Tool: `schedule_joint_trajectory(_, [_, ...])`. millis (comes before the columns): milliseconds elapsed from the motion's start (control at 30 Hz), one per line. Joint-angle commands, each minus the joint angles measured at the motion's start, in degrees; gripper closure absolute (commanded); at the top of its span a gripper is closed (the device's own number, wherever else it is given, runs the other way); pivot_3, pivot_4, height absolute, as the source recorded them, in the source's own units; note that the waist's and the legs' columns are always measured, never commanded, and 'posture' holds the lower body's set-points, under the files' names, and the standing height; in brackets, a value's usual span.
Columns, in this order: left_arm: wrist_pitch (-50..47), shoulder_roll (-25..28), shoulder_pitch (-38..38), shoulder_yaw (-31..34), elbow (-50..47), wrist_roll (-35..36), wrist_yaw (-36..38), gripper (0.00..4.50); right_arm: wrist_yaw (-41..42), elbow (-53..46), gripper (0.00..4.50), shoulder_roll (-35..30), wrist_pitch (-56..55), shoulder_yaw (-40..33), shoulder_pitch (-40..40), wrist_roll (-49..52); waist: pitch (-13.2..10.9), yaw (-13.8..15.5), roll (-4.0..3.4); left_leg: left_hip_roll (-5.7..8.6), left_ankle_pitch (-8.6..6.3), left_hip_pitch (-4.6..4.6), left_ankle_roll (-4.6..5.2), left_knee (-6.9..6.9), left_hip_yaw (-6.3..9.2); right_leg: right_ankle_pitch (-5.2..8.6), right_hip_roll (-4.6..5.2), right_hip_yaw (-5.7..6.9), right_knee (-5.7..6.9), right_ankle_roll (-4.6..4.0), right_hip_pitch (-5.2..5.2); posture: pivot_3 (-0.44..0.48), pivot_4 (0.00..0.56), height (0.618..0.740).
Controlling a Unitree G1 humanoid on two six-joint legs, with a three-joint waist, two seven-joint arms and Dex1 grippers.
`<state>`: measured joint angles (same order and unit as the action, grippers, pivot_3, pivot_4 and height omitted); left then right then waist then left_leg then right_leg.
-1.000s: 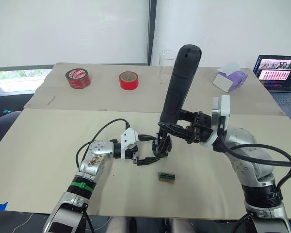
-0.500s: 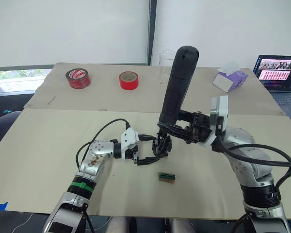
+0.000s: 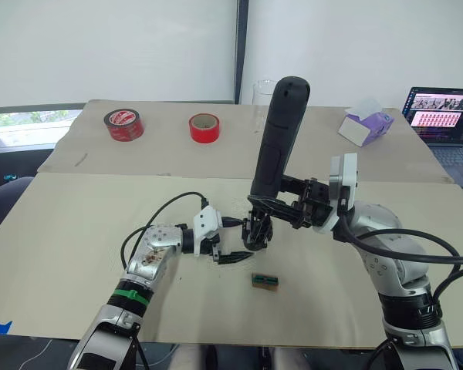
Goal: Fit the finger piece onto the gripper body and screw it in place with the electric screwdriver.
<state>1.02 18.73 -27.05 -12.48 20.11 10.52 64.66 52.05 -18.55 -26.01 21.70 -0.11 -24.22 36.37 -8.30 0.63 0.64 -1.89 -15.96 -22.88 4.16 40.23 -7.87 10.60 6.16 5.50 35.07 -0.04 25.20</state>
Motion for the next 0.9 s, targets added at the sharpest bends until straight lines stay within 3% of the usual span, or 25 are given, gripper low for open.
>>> schedule_joint_trajectory(33, [0.9, -0.5, -1.7, -0.2, 0.9, -0.4, 0.0, 0.0, 0.1, -1.3, 2.59, 0.4, -1.6, -0.9, -2.0, 0.6, 0.0, 0.0, 0.0, 0.0, 0.0, 0.0, 0.0, 0.0, 0.0, 0.0, 0.0, 0.0, 0.0, 0.0, 0.0, 0.0, 0.15, 0.74])
schedule_joint_trajectory(867, [6.4, -6.8, -7.6, -1.3, 14.0, -3.0, 1.2, 0.0, -0.5, -2.1, 2.59, 0.2, -1.3, -0.7, -1.5, 0.1, 0.0, 0.0, 0.01, 0.0, -0.04, -0.01, 0.07, 0.01, 0.01, 0.0, 0.02, 0.02, 0.0, 0.0, 0.0, 0.0, 0.15, 0.74])
schedule_joint_trajectory(900, [6.6, -6.8, -7.6, -1.4, 14.2, -3.1, 1.2, 0.26, -0.5, -2.1, 2.59, 0.2, -1.3, -0.7, -1.5, 0.0, 0.0, 0.0, 0.01, 0.01, -0.04, -0.01, 0.08, 0.01, 0.02, -0.01, 0.02, 0.02, 0.0, 0.0, 0.0, 0.0, 0.15, 0.74])
